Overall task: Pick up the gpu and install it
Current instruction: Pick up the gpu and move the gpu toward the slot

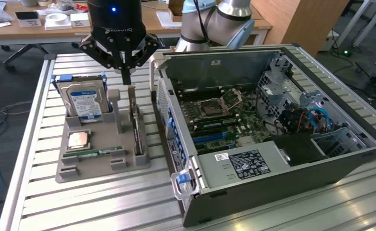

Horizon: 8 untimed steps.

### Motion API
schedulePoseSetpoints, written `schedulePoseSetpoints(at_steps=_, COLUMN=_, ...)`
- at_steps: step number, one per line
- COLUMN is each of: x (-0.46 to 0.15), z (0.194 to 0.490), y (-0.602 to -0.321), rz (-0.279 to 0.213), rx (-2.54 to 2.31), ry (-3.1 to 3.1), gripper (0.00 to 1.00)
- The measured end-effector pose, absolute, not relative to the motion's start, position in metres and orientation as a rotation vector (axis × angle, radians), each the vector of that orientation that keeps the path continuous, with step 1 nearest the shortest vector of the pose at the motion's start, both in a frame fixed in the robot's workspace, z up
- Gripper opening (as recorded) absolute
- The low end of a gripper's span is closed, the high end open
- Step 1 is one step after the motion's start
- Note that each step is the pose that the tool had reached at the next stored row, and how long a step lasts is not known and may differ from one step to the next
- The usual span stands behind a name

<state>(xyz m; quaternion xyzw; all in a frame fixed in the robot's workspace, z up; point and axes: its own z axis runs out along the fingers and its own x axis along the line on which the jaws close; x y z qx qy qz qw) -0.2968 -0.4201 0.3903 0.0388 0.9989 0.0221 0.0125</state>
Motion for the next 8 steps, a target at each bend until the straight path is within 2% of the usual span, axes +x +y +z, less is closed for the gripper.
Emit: schedulePoseSetpoints(at_steps=8, x=-0.2968, z=0.3903, y=-0.4201, rz=0.069, rx=0.121, ry=3.113, gripper=0.11)
